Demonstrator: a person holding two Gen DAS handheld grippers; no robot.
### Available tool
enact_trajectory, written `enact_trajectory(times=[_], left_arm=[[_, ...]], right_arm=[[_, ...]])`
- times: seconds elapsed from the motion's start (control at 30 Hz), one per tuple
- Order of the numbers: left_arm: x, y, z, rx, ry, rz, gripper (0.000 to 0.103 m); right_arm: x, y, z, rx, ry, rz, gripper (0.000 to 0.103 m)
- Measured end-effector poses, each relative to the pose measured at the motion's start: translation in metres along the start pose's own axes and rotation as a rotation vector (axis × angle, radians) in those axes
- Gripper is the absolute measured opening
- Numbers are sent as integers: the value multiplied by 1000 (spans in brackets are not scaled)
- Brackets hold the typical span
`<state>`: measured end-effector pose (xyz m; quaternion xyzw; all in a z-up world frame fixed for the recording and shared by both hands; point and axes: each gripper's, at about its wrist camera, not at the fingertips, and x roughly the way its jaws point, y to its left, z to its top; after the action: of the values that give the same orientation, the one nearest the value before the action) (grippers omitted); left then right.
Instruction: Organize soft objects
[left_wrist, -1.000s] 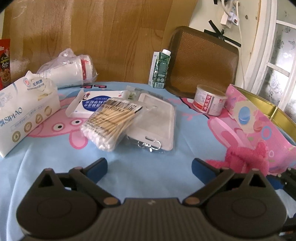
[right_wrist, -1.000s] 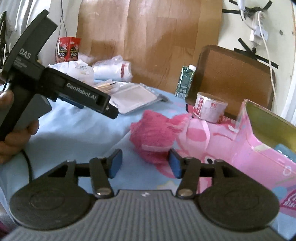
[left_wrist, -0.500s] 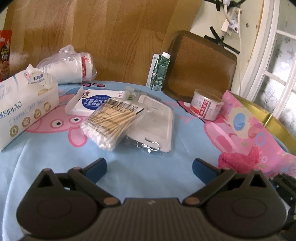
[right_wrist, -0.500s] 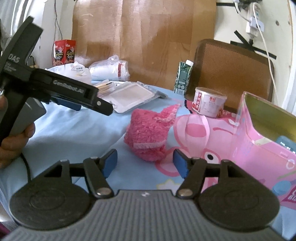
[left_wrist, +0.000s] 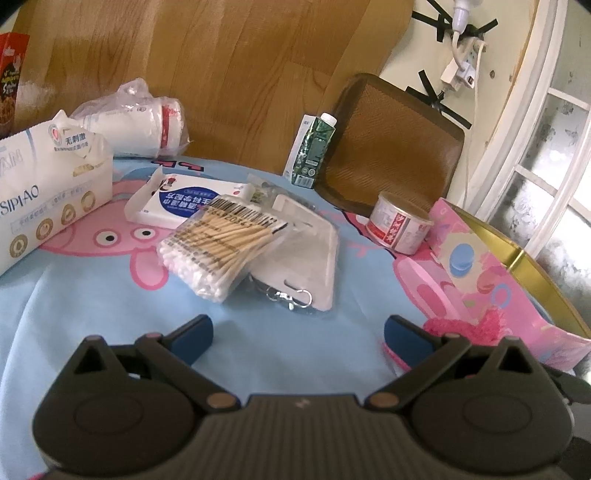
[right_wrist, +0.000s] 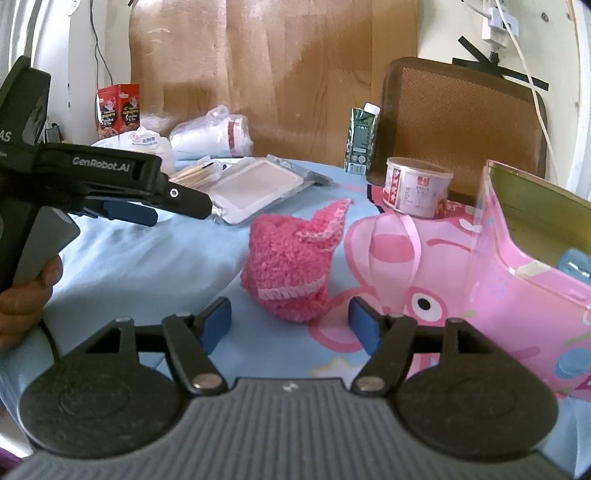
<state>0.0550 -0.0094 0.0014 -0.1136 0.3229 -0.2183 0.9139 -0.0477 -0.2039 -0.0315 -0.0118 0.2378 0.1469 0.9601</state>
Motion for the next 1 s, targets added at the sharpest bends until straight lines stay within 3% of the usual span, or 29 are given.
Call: enact_trajectory(times=[0.1,0.17,0.23,0.37,0.5,0.6,0.73,0.83,1.0], left_arm=[[-1,3,0,-16,-3,-19,103],[-2,4,0,-25,-4,-30,103],[-2,6,1,-33,-5,-43,103],[-3,8,1,-49,-8,-62,102],[-4,10,1,-55,-7,-70,102],[-4,10,1,-50,-6,-67,102],[-3,8,0,-41,-5,-58,102],[-3,7,0,-39,-4,-54,102],[-5,10,0,-60,-8,-66,102]], right_arm=[[1,-2,3,-3,3,15,69],[2,0,5,-11,1,26,59],[4,2,5,-19,0,30,37],[3,4,7,-7,11,84,36],[-5,4,6,56,24,293,36],[-7,12,3,35,41,398,37],[-7,19,0,-8,21,352,41],[-9,18,-1,-18,-1,288,59],[-14,4,-2,5,-34,235,64]])
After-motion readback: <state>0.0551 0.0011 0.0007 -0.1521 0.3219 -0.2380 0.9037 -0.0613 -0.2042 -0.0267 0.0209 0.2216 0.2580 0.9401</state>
